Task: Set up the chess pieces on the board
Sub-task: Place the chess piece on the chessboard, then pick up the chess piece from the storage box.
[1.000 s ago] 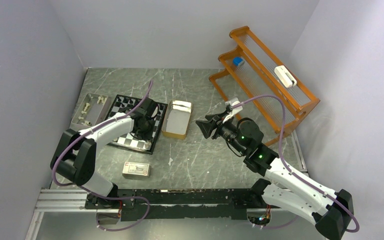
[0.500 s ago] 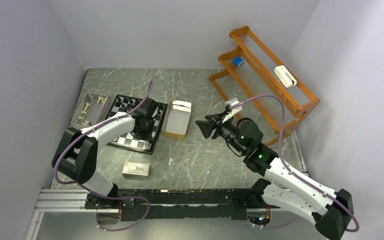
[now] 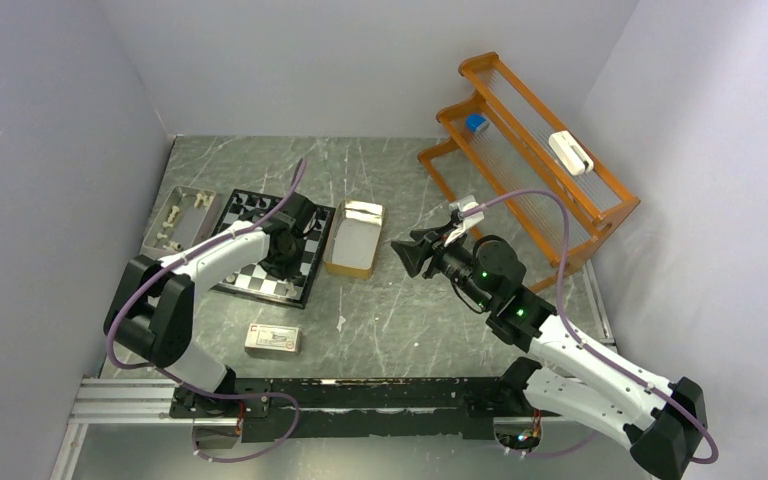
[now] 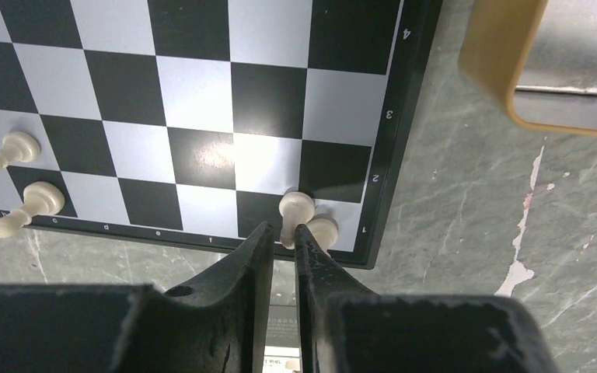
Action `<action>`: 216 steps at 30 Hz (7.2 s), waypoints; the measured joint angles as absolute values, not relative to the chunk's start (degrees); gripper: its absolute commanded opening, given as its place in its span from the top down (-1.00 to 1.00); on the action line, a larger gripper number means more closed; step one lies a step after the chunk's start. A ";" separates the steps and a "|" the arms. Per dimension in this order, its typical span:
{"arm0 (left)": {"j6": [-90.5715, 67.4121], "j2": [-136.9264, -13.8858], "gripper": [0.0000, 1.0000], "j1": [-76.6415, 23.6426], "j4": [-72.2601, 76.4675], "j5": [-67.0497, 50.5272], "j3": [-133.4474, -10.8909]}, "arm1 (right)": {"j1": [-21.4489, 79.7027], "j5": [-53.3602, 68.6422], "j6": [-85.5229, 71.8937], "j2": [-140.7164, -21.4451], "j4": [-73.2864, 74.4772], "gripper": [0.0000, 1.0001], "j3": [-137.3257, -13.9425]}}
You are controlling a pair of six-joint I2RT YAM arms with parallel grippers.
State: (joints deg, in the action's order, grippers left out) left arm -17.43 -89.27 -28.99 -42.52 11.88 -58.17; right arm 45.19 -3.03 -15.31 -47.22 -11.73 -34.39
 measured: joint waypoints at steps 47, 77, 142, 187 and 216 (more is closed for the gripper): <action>-19.31 -89.27 0.47 -28.99 -45.91 14.76 -57.69 | 45.19 -3.33 -15.38 -45.84 -11.73 -0.11 -34.04; -19.29 -89.27 0.35 -28.99 -45.89 11.86 -57.71 | 45.19 -3.33 -15.33 -45.84 -11.73 -0.12 -34.04; -10.98 -101.71 0.40 14.15 -33.10 11.51 -82.02 | 45.19 -1.69 -17.72 -36.82 -5.89 -1.00 -33.12; -2.22 -117.69 0.36 17.39 -8.71 0.75 -78.06 | 45.19 0.64 -14.09 -47.62 -6.09 -1.00 -40.71; -2.92 -114.54 0.90 17.85 -14.63 -2.50 -82.56 | 45.19 0.62 -12.80 -44.31 -6.59 -1.00 -40.60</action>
State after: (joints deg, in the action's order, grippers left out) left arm -2.92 -114.54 17.85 -14.63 -2.50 -82.56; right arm 45.19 0.62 -12.80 -44.31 -6.59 -40.60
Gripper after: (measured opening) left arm 0.063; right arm 0.997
